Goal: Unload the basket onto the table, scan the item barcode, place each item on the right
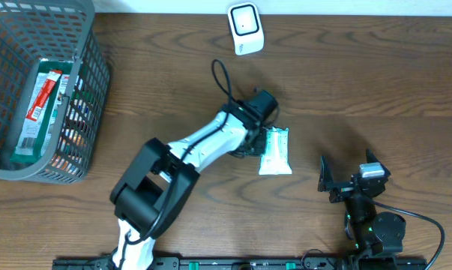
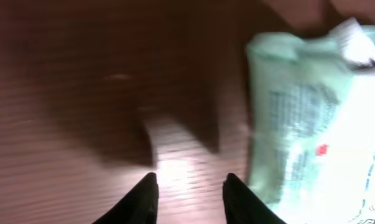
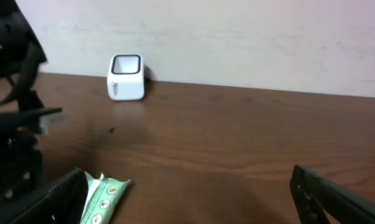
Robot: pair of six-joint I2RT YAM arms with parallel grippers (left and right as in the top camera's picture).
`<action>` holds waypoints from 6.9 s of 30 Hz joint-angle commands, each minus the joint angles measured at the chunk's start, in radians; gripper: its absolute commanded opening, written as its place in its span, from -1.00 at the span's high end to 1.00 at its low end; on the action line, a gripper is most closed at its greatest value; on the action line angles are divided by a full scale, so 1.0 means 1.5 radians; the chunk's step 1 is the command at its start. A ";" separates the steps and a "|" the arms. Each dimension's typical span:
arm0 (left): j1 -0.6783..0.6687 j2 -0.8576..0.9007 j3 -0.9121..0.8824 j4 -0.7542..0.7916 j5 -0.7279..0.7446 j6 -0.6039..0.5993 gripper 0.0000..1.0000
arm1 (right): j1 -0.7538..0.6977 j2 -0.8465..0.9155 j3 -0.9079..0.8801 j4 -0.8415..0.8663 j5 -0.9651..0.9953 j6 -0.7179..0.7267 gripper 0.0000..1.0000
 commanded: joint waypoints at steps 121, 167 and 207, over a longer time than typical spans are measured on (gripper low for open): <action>0.728 -0.132 0.393 -0.377 -0.196 0.003 -0.65 | 0.008 -0.001 -0.001 -0.003 0.002 -0.003 -0.98; 0.735 -0.036 0.138 -0.251 -0.196 -0.102 -0.64 | 0.008 -0.001 -0.001 -0.003 0.002 -0.003 -0.98; 0.853 -0.117 0.135 -0.219 -0.023 -0.105 -0.64 | 0.008 -0.001 -0.001 -0.003 0.002 -0.003 -0.99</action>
